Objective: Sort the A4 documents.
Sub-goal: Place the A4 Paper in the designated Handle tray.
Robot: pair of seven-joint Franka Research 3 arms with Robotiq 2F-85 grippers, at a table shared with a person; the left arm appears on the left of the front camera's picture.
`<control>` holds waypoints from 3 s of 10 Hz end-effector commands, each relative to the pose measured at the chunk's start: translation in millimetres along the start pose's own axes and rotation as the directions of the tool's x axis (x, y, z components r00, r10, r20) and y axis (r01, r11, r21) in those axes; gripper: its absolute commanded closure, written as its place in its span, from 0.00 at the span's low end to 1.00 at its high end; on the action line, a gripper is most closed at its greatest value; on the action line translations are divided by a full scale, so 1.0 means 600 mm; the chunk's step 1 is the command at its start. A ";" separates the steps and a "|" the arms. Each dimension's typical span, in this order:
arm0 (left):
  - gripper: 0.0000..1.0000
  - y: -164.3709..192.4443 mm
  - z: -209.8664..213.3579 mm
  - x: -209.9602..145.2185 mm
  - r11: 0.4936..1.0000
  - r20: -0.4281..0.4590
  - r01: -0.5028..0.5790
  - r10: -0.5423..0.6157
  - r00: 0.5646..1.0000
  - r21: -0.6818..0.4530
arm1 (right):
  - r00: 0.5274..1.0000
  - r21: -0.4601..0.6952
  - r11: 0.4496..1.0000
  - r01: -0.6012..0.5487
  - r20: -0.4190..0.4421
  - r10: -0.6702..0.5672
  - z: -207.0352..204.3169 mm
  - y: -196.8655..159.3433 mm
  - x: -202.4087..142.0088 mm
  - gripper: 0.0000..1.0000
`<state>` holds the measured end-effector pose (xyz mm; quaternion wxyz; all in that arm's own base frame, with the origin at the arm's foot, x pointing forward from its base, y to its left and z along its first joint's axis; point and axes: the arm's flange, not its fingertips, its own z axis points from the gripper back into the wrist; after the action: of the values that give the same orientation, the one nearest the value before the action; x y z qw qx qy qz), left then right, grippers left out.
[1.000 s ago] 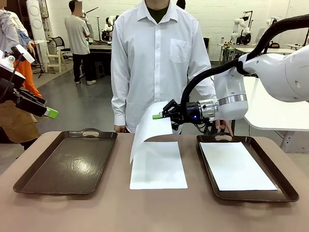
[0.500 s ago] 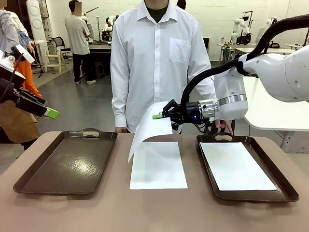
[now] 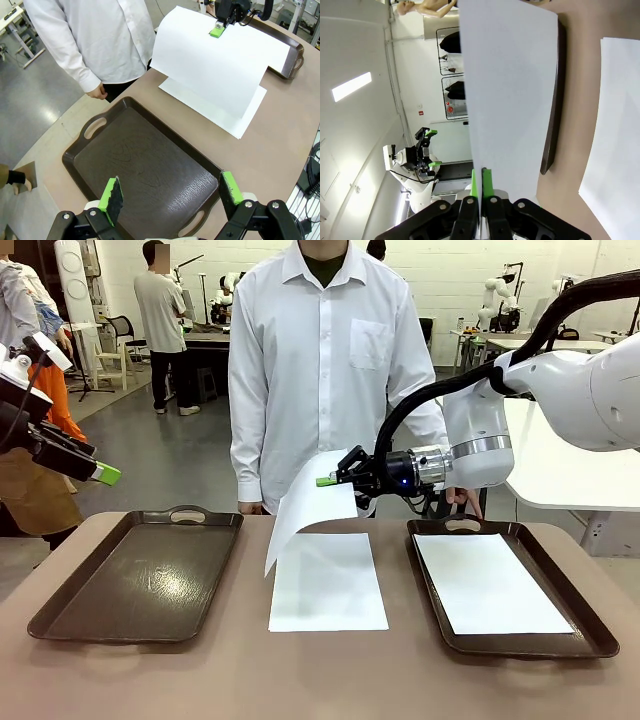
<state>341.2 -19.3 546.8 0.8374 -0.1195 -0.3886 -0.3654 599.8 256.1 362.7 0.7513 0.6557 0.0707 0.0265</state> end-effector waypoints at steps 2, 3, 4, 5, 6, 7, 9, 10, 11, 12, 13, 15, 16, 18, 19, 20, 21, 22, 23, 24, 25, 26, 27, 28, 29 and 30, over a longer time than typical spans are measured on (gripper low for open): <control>0.00 0.002 -0.001 -0.002 1.000 0.003 0.009 -0.009 1.000 -0.007 | 0.999 0.005 0.999 -0.032 -0.018 0.032 0.053 0.031 0.016 0.99; 0.00 0.002 -0.001 -0.002 1.000 0.003 0.009 -0.009 1.000 -0.007 | 0.999 0.019 0.999 -0.027 -0.023 0.028 0.082 0.043 0.032 0.99; 0.00 0.002 -0.001 -0.002 1.000 0.003 0.009 -0.009 1.000 -0.007 | 1.000 0.033 0.999 -0.011 -0.016 0.012 0.121 0.054 0.055 0.99; 0.00 0.002 -0.001 -0.002 1.000 0.003 0.009 -0.009 1.000 -0.007 | 1.000 0.024 1.000 -0.014 -0.013 0.015 0.154 0.061 0.072 0.99; 0.00 0.002 -0.001 -0.002 1.000 0.003 0.009 -0.009 1.000 -0.007 | 0.998 0.013 1.000 -0.020 -0.053 0.021 0.185 0.065 0.084 0.99; 0.00 0.002 -0.001 -0.002 1.000 0.003 0.009 -0.009 1.000 -0.007 | 0.995 0.003 0.999 -0.048 -0.090 0.048 0.217 0.066 0.095 0.99; 0.00 0.002 -0.001 -0.002 1.000 0.003 0.009 -0.009 1.000 -0.007 | 0.984 -0.044 0.996 -0.076 -0.166 0.068 0.285 0.057 0.107 0.99; 0.00 0.002 -0.001 -0.002 1.000 0.003 0.009 -0.009 1.000 -0.007 | 0.981 -0.065 0.994 -0.083 -0.182 0.070 0.305 0.049 0.102 0.99; 0.00 0.002 -0.001 -0.002 1.000 0.003 0.009 -0.009 1.000 -0.007 | 0.982 -0.079 0.994 -0.075 -0.176 0.060 0.321 0.040 0.096 0.99; 0.00 0.002 -0.001 -0.002 1.000 0.003 0.009 -0.009 1.000 -0.007 | 0.989 -0.076 0.995 -0.057 -0.137 0.046 0.342 0.031 0.089 0.99; 0.00 0.002 -0.001 -0.002 1.000 0.003 0.009 -0.009 1.000 -0.007 | 0.994 -0.073 0.997 -0.036 -0.101 0.029 0.362 0.021 0.082 0.99; 0.00 0.002 -0.001 -0.002 1.000 0.003 0.009 -0.009 1.000 -0.007 | 0.999 -0.091 0.996 -0.006 -0.037 0.002 0.400 -0.002 0.058 0.99; 0.00 0.002 -0.001 -0.002 1.000 0.003 0.009 -0.009 1.000 -0.007 | 1.000 -0.078 0.997 0.003 -0.007 -0.004 0.414 -0.011 0.047 0.99; 0.00 0.002 -0.001 -0.002 1.000 0.003 0.009 -0.009 1.000 -0.007 | 1.000 -0.056 0.998 0.012 0.009 -0.011 0.423 -0.022 0.026 0.99; 0.00 0.002 -0.001 -0.002 1.000 0.003 0.009 -0.009 1.000 -0.007 | 1.000 -0.052 0.999 0.015 0.012 -0.014 0.427 -0.026 0.014 0.99; 0.00 0.002 -0.001 -0.002 1.000 0.003 0.009 -0.009 1.000 -0.007 | 1.000 -0.059 0.998 0.018 0.012 -0.017 0.432 -0.031 0.003 0.99; 0.00 0.002 -0.001 -0.002 1.000 0.003 0.009 -0.009 1.000 -0.007 | 1.000 -0.064 0.998 0.016 0.006 -0.016 0.439 -0.037 -0.008 0.99; 0.00 0.002 -0.001 -0.002 1.000 0.003 0.009 -0.009 1.000 -0.007 | 1.000 -0.068 0.998 0.017 0.005 -0.017 0.450 -0.043 -0.015 0.99; 0.00 0.002 -0.001 -0.002 1.000 0.003 0.009 -0.009 1.000 -0.007 | 1.000 -0.075 0.997 0.013 0.013 -0.012 0.462 -0.049 -0.021 0.99; 0.00 0.002 -0.001 -0.002 1.000 0.003 0.009 -0.009 1.000 -0.007 | 1.000 -0.077 0.997 0.008 0.022 -0.006 0.473 -0.054 -0.025 0.99; 0.00 0.002 -0.001 -0.002 1.000 0.003 0.009 -0.009 1.000 -0.007 | 1.000 -0.083 0.997 -0.008 0.012 0.009 0.482 -0.063 -0.034 0.99; 0.00 0.002 -0.001 -0.002 1.000 0.003 0.009 -0.009 1.000 -0.007 | 0.999 -0.092 0.995 -0.029 -0.017 0.028 0.487 -0.071 -0.044 0.99; 0.00 0.002 -0.001 -0.002 1.000 0.003 0.009 -0.009 1.000 -0.007 | 0.998 -0.100 0.994 -0.054 -0.041 0.050 0.493 -0.078 -0.053 0.99; 0.00 0.002 -0.001 -0.002 1.000 0.003 0.009 -0.009 1.000 -0.007 | 0.996 -0.110 0.992 -0.069 -0.056 0.063 0.499 -0.085 -0.062 0.99; 0.00 0.002 -0.001 -0.002 1.000 0.003 0.009 -0.009 1.000 -0.007 | 0.995 -0.129 0.988 -0.080 -0.070 0.072 0.506 -0.095 -0.069 0.99; 0.00 0.002 -0.001 -0.002 1.000 0.003 0.009 -0.009 1.000 -0.007 | 0.994 -0.155 0.984 -0.084 -0.078 0.073 0.513 -0.106 -0.074 0.99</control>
<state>341.1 -19.2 546.9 0.8373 -0.1196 -0.3888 -0.3653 608.4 -57.5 345.0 0.7897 0.6048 0.0720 0.0734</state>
